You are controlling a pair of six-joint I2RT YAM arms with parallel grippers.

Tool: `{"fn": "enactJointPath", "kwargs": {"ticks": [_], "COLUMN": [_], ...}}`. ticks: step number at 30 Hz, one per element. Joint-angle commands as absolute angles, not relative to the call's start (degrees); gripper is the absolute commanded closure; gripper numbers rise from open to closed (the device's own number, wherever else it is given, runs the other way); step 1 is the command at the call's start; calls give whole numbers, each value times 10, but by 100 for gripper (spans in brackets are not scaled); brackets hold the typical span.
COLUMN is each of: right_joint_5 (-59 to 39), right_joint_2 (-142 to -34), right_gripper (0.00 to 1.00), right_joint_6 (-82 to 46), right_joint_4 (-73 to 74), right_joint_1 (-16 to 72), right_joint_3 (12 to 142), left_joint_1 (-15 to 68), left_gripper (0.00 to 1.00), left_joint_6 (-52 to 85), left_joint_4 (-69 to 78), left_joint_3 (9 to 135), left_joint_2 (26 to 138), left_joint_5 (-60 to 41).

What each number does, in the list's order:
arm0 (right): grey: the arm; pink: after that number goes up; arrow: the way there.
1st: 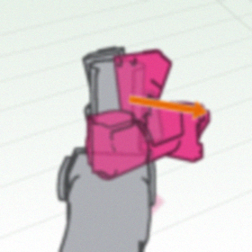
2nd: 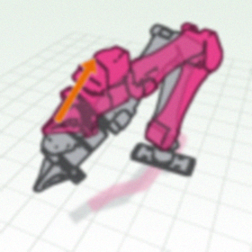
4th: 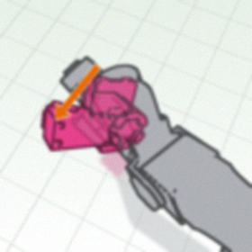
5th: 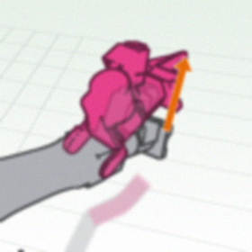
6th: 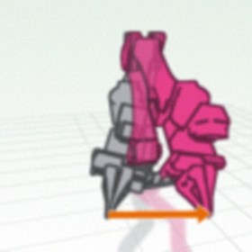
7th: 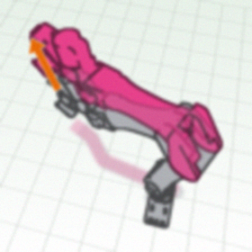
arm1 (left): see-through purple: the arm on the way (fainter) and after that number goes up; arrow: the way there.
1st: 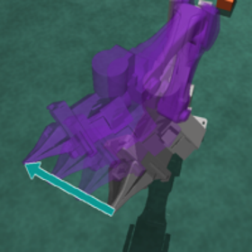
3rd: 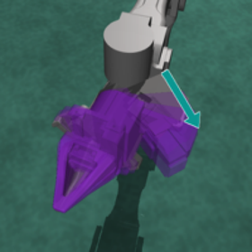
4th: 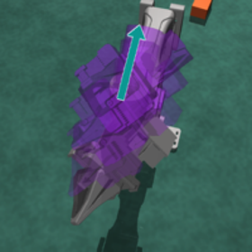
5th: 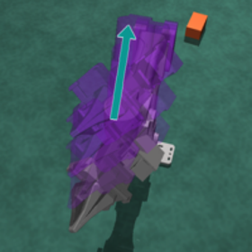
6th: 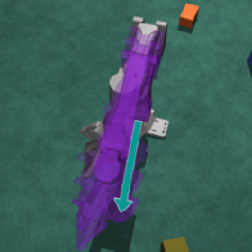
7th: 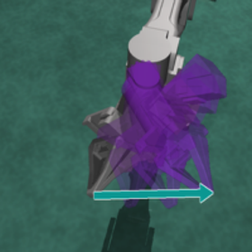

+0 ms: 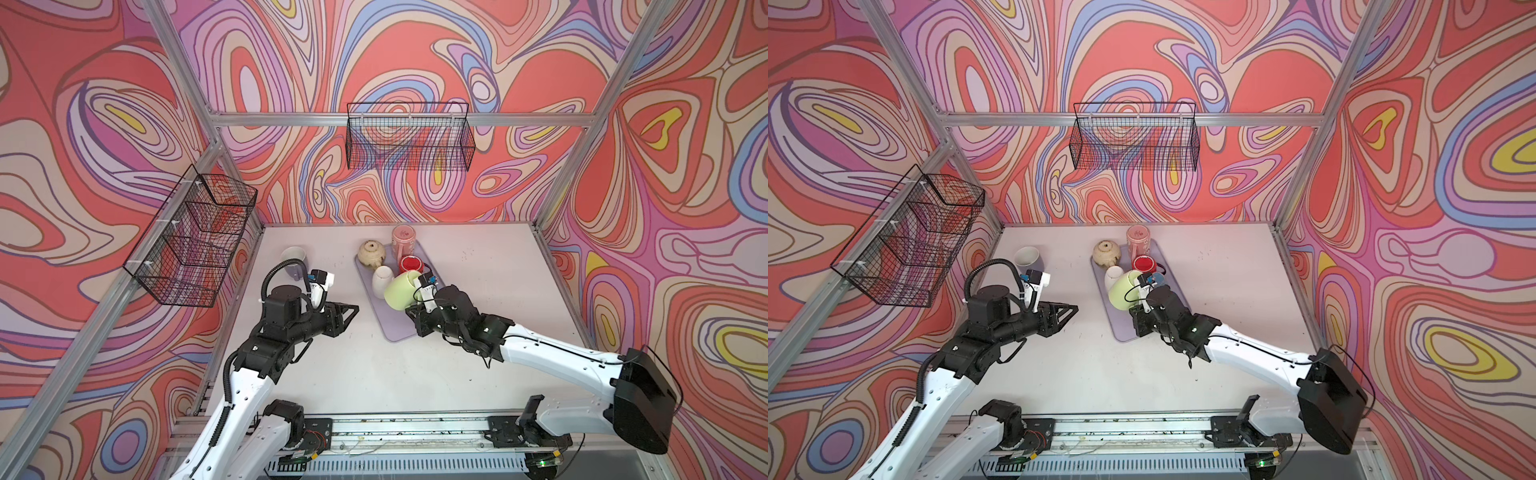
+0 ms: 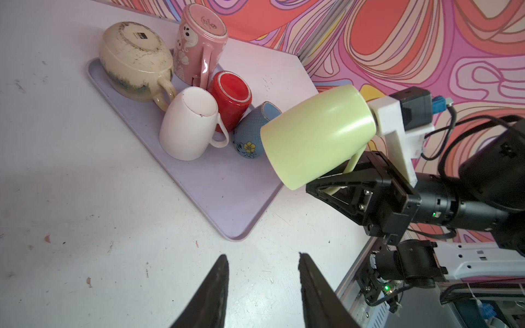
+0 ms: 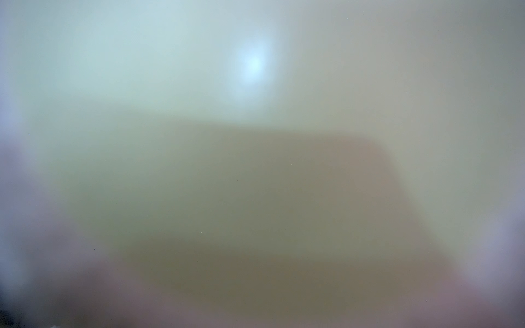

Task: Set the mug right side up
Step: 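Lift the green mug with the right gripper while the left gripper approaches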

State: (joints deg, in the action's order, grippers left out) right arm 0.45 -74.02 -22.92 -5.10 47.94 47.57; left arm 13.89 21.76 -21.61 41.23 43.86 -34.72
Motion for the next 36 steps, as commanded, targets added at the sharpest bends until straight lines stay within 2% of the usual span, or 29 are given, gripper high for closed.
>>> {"fn": "enactJointPath", "kwargs": {"ticks": [1, 7, 20, 36], "right_joint_5": [-43, -119, -207, -294], "right_joint_2": [-704, -670, -649, -677], "right_gripper": [95, 96, 96, 96], "right_joint_6": [-245, -274, -297, -315], "right_joint_4": [19, 63, 129, 195], "right_joint_1": [457, 421, 403, 403], "right_joint_3": [467, 447, 436, 437], "left_joint_1": [142, 145, 164, 218], "left_gripper": [56, 57, 57, 52], "left_joint_6": [262, 305, 404, 431], "left_joint_4": [-155, -72, 108, 237], "left_joint_3": [391, 373, 343, 346], "left_joint_2": [430, 439, 467, 531], "left_joint_5": [-397, -447, -503, -475]}}
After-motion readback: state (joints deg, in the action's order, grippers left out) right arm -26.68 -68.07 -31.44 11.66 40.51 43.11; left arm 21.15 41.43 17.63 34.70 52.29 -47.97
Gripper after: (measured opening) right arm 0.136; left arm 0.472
